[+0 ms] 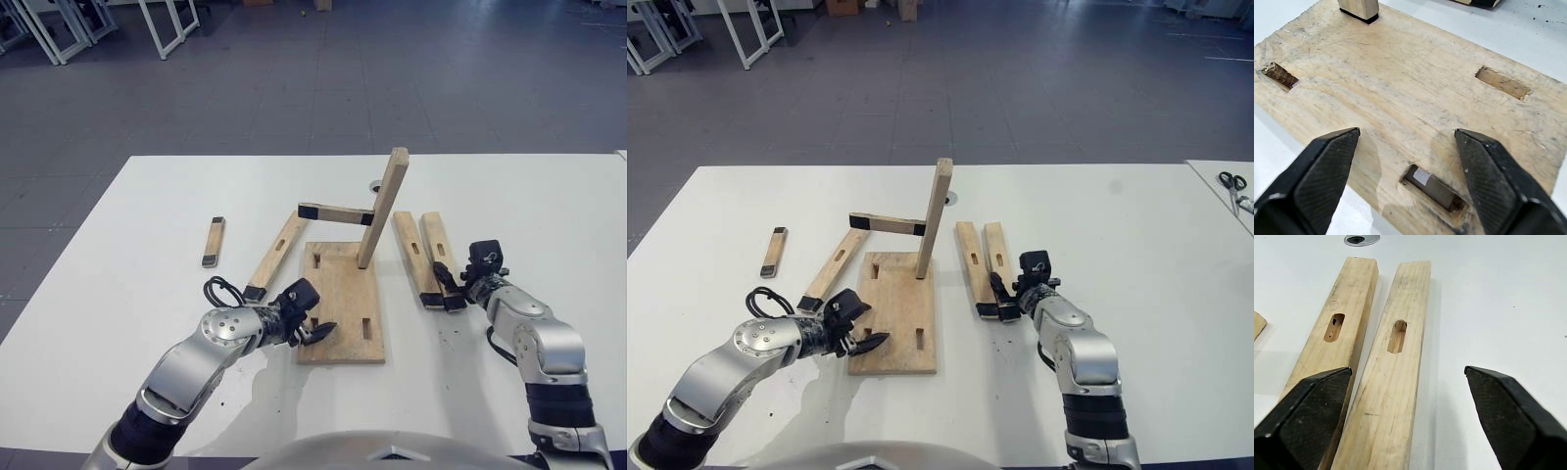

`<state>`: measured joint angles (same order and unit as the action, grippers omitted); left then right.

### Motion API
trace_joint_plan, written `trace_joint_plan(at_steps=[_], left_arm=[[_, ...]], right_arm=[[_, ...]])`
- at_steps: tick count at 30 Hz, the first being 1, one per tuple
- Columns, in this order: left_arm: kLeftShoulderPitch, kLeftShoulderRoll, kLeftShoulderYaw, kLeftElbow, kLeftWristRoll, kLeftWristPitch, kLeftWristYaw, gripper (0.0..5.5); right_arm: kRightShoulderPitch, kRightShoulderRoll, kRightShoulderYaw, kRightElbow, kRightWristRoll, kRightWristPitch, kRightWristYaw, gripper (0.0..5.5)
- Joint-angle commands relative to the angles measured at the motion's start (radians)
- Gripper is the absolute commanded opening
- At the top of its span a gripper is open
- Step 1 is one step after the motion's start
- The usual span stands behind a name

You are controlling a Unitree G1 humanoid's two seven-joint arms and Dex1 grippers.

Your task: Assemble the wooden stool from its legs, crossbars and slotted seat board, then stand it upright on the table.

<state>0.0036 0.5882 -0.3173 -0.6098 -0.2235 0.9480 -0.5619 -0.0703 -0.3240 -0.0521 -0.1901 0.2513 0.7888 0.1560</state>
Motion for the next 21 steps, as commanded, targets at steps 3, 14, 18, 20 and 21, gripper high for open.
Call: trace_joint_plan(at_steps=[3,14,18,20,21], left_arm=[[-0.001,-0.002,-0.002,-0.018,-0.004,0.02,0.017,3.6],[-0.005,-0.017,-0.013,-0.024,-0.012,0.031,0.039,3.6],[-0.011,-0.031,0.003,-0.034,-0.025,0.039,0.042,3.6],[-0.015,-0.072,0.056,-0.052,-0.079,0.062,0.038,3.6],[-0.02,-0.106,0.111,-0.068,-0.136,0.079,0.03,3.6]], right_arm=[[0.023,-0.038,0.051,0.011,-0.052,0.051,0.023,4.26],[0.007,-0.123,0.093,-0.011,-0.058,0.149,0.132,2.33],[0.002,-0.165,0.103,0.03,-0.083,0.117,0.162,2.07],[-0.017,-0.17,0.068,0.055,-0.08,0.095,0.155,2.07],[-0.05,-0.175,0.025,0.075,-0.078,0.059,0.142,2.07]])
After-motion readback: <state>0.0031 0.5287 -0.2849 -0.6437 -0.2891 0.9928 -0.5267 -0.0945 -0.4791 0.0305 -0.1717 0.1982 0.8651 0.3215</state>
